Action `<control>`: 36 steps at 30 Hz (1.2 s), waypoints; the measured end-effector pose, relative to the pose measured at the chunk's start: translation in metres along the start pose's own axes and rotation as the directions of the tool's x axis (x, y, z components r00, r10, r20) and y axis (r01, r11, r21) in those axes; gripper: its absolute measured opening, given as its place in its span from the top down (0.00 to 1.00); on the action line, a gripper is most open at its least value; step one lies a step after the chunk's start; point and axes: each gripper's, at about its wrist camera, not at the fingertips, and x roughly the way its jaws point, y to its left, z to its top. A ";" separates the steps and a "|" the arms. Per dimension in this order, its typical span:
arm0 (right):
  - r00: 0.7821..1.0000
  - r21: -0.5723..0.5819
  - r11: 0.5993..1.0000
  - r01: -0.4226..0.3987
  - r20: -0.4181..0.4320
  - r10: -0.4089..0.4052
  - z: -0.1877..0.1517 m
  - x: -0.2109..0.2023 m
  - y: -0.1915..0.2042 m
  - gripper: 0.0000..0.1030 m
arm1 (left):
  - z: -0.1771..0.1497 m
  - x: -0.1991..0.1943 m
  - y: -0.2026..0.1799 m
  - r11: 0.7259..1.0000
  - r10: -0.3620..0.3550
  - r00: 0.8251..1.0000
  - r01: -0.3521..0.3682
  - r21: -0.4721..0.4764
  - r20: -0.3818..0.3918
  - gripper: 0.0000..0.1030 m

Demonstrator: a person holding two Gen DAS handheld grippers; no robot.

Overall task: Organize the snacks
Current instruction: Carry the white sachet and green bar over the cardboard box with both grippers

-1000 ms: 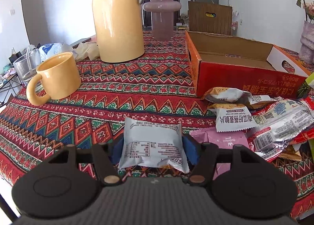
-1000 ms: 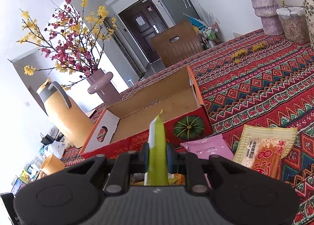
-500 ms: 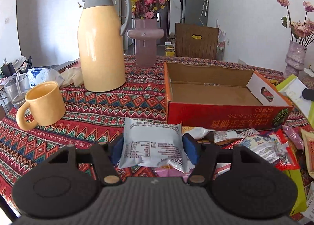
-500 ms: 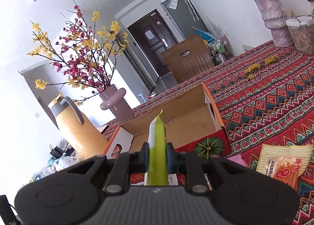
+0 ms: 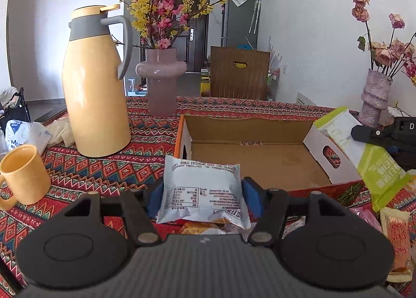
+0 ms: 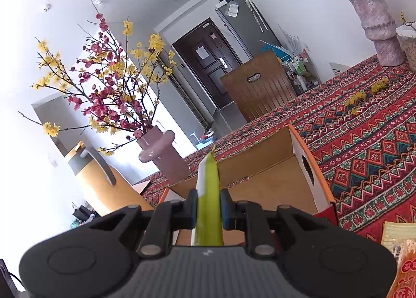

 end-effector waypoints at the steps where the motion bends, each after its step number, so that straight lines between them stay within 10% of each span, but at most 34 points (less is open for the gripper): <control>1: 1.000 0.003 1.000 -0.001 0.005 0.001 0.002 0.004 0.000 0.83 | 0.003 0.003 -0.002 1.000 -0.003 1.000 0.003 -0.002 0.000 0.37; 17: 0.999 0.045 0.999 0.011 0.050 -0.013 0.045 0.066 0.001 0.83 | 0.043 0.052 -0.012 1.000 -0.022 1.000 0.021 -0.023 -0.012 0.37; 36: 0.984 0.079 0.988 0.130 -0.136 -0.119 0.047 0.139 -0.022 0.79 | 0.058 0.121 -0.023 1.000 -0.003 0.997 0.001 -0.027 -0.083 0.34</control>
